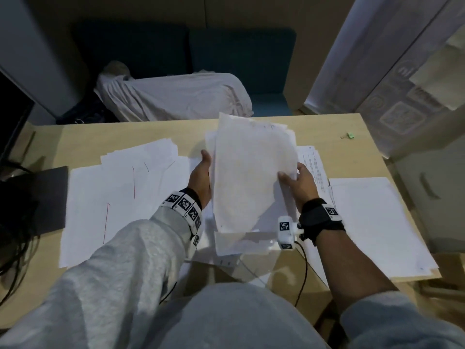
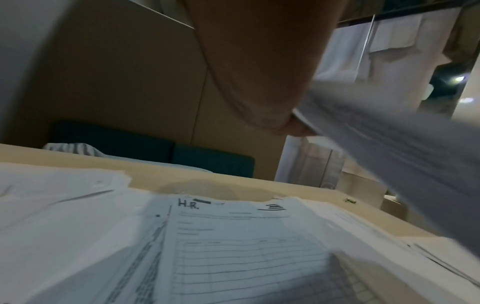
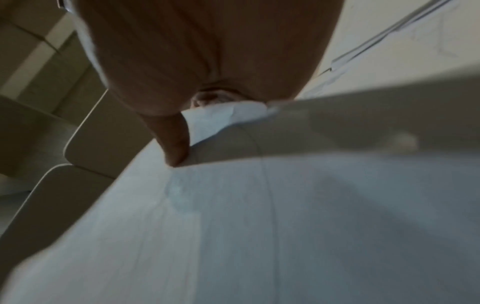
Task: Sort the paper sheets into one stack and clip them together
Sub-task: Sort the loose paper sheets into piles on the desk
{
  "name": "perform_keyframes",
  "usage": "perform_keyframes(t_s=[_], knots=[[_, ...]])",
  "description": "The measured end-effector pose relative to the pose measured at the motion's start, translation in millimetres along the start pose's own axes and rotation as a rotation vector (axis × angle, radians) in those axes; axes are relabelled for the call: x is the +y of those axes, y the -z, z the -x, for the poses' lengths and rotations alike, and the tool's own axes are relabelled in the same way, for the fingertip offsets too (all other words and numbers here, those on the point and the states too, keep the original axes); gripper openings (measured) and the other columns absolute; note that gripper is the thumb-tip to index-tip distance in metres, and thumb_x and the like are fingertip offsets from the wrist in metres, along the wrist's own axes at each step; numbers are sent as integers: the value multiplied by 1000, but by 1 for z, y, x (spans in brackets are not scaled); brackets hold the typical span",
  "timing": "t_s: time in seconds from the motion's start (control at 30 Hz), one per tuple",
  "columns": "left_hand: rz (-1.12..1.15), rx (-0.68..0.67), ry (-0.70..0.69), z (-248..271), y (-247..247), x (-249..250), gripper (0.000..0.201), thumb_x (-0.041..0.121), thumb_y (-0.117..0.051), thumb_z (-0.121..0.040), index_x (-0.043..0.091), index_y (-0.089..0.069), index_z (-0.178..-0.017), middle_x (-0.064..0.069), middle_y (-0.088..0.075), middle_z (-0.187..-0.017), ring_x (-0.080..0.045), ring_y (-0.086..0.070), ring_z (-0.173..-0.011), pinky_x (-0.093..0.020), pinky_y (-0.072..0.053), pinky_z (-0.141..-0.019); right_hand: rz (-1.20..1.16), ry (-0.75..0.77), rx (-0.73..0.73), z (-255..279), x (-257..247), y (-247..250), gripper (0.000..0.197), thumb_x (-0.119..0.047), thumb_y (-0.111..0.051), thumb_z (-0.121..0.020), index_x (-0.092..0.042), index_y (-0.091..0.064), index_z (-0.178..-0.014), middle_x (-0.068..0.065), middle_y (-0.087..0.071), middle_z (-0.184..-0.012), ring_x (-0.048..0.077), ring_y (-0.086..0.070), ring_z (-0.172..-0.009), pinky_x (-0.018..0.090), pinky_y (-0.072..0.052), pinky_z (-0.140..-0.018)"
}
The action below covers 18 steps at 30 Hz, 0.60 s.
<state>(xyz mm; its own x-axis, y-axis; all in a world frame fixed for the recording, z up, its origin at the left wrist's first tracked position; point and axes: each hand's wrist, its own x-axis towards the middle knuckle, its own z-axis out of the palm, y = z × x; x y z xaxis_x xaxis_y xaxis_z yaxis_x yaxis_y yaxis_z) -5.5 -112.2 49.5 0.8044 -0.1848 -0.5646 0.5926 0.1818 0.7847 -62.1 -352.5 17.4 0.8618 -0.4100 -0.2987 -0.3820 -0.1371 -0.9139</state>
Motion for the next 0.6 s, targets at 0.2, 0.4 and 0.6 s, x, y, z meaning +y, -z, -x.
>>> perform_keyframes(t_s=[0.2, 0.4, 0.6], knots=[[-487, -138, -203, -4, -26, -30, 49, 18, -62, -91, 20, -45, -136, -1, -56, -136, -21, -52, -127, -39, -45, -103, -100, -35, -29, 9, 13, 40, 49, -4, -66, -84, -20, -51, -128, -1, -63, -123, 20, -60, -111, 37, -47, -97], [-454, -135, -57, -16, -50, -55, 31, 9, -48, -97, 22, -50, -125, 2, -59, -126, -21, -56, -113, -37, -49, -84, 64, -151, 152, 6, 56, 89, 33, -32, -70, -72, -25, -67, -104, 0, -72, -107, 26, -68, -98, 51, -54, -89], [-1284, -30, -68, -42, -16, -98, 82, 36, -79, -75, 21, -38, -144, -8, -35, -151, -27, -39, -136, -39, -35, -112, -46, -220, 364, 13, 72, 135, 34, -5, -63, -86, -6, -60, -120, 8, -65, -107, 29, -62, -100, 42, -51, -90]])
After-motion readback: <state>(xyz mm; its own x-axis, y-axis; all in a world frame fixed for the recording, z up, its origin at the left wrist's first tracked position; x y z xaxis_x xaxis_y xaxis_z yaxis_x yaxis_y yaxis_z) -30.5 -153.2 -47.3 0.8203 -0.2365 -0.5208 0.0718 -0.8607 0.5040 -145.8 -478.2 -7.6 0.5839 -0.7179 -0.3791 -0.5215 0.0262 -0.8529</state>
